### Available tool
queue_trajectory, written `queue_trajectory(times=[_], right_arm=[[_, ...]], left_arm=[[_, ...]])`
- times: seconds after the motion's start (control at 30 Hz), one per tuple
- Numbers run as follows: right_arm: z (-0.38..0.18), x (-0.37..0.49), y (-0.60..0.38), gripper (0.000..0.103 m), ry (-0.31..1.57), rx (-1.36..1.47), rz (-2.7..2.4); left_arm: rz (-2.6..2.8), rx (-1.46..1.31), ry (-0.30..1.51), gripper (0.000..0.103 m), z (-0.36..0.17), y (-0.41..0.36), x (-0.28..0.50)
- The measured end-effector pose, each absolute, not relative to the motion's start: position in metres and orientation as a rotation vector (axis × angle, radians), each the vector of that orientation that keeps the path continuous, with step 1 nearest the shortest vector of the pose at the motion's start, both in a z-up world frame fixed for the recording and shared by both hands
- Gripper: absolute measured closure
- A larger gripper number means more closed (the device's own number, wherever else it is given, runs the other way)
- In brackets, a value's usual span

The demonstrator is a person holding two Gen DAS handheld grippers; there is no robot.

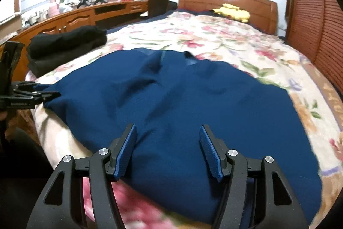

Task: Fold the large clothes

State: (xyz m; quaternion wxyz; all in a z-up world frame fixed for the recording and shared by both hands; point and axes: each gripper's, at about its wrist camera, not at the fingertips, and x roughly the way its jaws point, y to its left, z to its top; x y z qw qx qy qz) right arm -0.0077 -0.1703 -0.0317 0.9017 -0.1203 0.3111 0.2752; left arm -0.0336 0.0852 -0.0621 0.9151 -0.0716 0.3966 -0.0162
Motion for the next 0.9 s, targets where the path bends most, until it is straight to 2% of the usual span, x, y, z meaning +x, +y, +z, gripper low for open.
queue_trajectory(times=[0.2,0.27,0.3,0.33,0.4,0.63,0.9], right_arm=[[-0.026,0.000,-0.194,0.041,0.648,-0.282,0.458],[-0.026,0.005,-0.201,0.041,0.667,-0.258,0.447],[-0.026,0.007,-0.204,0.041,0.672,-0.255,0.438],[-0.027,0.010,-0.207,0.041,0.680,-0.253,0.433],[-0.028,0.012,-0.211,0.041,0.696,-0.244,0.434],[-0.025,0.014,-0.226,0.041,0.714,-0.215,0.401],[-0.001,-0.003,-0.252,0.042,0.666,-0.186,0.386]], left_arm=[[-0.040,-0.192,0.829,0.051,-0.064,0.088,-0.023],[-0.061,-0.199,0.833,0.060,-0.064,0.088,-0.021],[-0.067,-0.199,0.838,0.068,-0.063,0.087,-0.020],[-0.076,-0.193,0.840,0.085,-0.060,0.086,-0.019],[-0.085,-0.177,0.823,0.095,-0.047,0.083,-0.018],[-0.119,-0.069,0.676,0.100,0.023,0.051,-0.014],[-0.232,0.114,0.609,0.100,0.084,-0.047,0.019]])
